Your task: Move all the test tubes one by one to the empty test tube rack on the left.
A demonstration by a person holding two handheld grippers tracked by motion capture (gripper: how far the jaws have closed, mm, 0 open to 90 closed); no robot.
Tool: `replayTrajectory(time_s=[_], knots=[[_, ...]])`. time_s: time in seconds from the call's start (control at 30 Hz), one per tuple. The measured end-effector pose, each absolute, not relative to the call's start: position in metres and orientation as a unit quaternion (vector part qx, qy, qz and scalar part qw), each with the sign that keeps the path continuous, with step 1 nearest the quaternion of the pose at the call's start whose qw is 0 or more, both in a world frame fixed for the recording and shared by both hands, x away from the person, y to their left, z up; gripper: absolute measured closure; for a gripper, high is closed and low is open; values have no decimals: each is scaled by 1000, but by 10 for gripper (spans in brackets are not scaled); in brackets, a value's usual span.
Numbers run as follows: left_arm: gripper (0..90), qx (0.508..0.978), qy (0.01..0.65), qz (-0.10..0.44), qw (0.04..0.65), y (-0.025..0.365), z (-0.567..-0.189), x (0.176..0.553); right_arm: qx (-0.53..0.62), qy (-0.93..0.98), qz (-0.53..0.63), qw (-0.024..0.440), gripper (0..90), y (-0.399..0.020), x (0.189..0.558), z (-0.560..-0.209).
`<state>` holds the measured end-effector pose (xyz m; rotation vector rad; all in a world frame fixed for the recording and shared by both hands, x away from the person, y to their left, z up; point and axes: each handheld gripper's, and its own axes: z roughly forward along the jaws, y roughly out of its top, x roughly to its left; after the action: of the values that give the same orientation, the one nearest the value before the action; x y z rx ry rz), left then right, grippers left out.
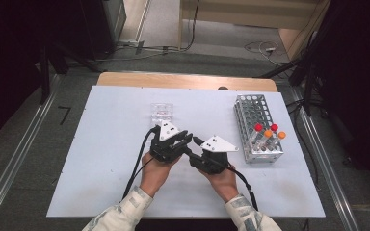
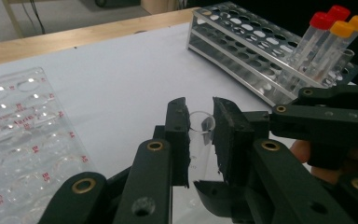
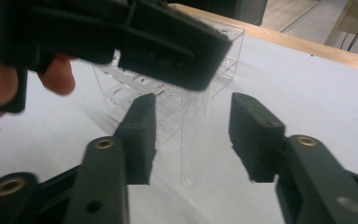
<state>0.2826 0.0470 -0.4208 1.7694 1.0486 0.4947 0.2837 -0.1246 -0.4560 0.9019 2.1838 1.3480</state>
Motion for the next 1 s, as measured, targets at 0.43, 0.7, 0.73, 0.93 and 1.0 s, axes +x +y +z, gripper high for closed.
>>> replayTrajectory(time_s=[0.43,0.7,0.73,0.93,1.0], knots=[[768,708,437,230,505,65,-387,290,340,777,489,204,364,-172,272,-452],[768,693,454,252,501,83,-379,296,367,767,489,195,253,-204,267,-453],[768,691,456,254,501,85,-378,296,367,767,489,195,253,-204,267,-453],[768,685,464,269,493,97,-376,298,372,766,486,198,239,-211,268,-454],[768,686,466,272,487,98,-376,299,373,765,485,199,239,-211,268,-454]])
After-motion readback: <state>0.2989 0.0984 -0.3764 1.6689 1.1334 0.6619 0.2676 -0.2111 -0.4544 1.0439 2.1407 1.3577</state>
